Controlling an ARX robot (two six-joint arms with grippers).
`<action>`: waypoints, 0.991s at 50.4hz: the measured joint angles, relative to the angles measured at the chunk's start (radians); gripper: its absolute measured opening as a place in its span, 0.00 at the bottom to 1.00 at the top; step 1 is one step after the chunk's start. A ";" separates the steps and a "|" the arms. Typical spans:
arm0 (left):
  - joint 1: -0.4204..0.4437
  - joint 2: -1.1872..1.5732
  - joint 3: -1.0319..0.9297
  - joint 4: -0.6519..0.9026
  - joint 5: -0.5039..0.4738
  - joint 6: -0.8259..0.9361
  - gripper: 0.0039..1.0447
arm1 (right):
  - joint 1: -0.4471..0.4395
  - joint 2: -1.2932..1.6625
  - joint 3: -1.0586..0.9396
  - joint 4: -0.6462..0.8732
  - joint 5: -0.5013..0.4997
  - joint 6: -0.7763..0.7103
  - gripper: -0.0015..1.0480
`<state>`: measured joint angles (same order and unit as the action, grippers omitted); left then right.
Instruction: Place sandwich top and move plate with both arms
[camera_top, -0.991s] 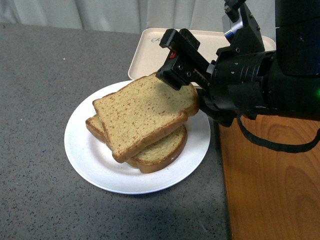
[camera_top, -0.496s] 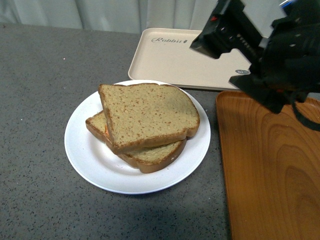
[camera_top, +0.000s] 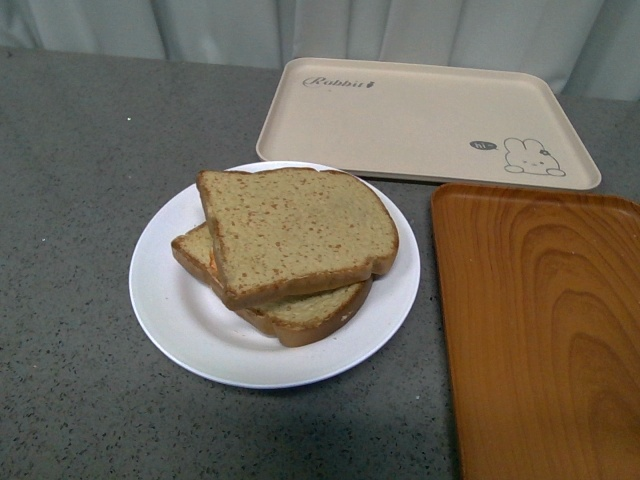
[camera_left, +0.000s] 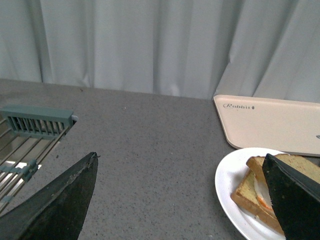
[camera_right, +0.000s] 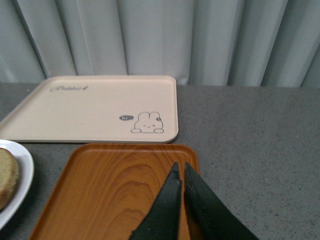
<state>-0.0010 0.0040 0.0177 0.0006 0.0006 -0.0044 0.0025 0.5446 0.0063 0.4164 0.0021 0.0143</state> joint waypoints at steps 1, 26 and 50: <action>0.000 -0.001 0.000 0.000 -0.001 0.000 0.94 | 0.000 -0.140 0.000 -0.126 -0.001 -0.007 0.01; 0.000 -0.001 0.000 0.000 -0.001 0.000 0.94 | -0.002 -0.539 0.000 -0.415 -0.004 -0.010 0.01; 0.000 -0.001 0.000 0.000 0.000 0.000 0.94 | -0.002 -0.539 0.000 -0.415 -0.003 -0.011 0.53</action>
<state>-0.0010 0.0032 0.0177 0.0006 0.0006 -0.0040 0.0006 0.0051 0.0063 0.0013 -0.0010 0.0029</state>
